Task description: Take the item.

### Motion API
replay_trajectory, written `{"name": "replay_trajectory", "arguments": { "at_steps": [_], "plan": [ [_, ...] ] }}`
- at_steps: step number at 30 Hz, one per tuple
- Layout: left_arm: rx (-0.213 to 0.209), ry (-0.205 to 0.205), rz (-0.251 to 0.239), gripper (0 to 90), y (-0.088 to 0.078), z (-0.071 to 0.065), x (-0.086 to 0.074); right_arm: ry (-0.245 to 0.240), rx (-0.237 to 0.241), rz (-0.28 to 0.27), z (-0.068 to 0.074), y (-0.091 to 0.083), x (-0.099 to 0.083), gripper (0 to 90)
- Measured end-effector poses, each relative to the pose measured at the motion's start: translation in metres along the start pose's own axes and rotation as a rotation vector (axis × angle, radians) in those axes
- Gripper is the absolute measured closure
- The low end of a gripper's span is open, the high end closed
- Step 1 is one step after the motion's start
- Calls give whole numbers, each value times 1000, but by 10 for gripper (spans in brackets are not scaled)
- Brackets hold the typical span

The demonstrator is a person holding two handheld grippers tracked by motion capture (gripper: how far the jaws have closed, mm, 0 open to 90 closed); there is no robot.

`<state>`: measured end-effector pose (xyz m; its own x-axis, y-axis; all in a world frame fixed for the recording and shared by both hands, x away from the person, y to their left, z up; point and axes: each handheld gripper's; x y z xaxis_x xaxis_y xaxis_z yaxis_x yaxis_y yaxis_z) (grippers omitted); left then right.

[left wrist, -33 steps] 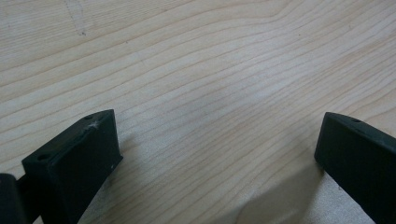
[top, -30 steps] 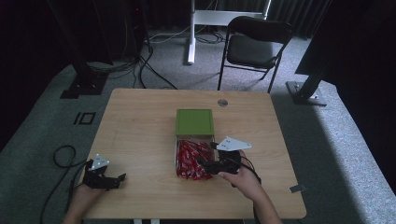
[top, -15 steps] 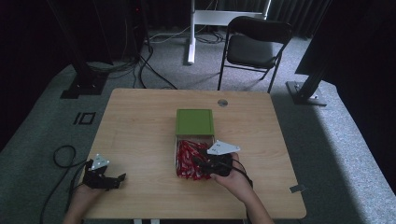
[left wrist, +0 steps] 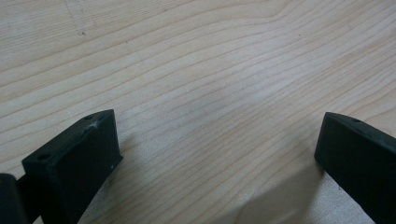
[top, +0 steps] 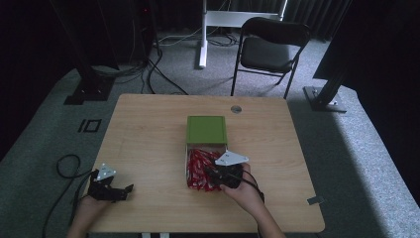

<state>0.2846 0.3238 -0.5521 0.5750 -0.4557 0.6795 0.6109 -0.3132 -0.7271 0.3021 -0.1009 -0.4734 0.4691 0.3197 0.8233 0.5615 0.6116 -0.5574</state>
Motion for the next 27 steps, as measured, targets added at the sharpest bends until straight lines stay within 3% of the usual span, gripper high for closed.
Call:
{"name": "replay_trajectory", "arguments": {
  "at_steps": [3, 5, 13, 14, 17, 27],
  "plan": [
    [0, 0, -1, 8, 0, 0, 0, -24, -25, 16, 0, 1, 1, 598],
    [0, 0, 0, 8, 0, 0, 0, -48, -77, 42, 1, 4, 0, 608],
    [0, 0, 0, 8, 0, 0, 0, -24, -69, 35, 0, 8, -1, 666],
    [0, 0, 0, 8, 0, 0, 0, -28, -77, 34, -1, 8, -1, 763],
    [0, 0, 0, 8, 0, 0, 0, -27, -74, 34, -3, 8, -1, 832],
    [0, 0, 0, 7, 0, 0, 0, -17, -35, -6, -3, -3, 5, 849]
  ]
}}
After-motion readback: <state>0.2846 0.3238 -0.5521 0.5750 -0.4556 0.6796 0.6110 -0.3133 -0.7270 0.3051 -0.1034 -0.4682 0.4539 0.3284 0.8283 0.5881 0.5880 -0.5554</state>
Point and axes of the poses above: each handheld gripper's, and its own axes: y roughly forward along the jaws, x roughly out of its top, z roughly to its left, and after that the axes turned 7 degrees about y, right-handed
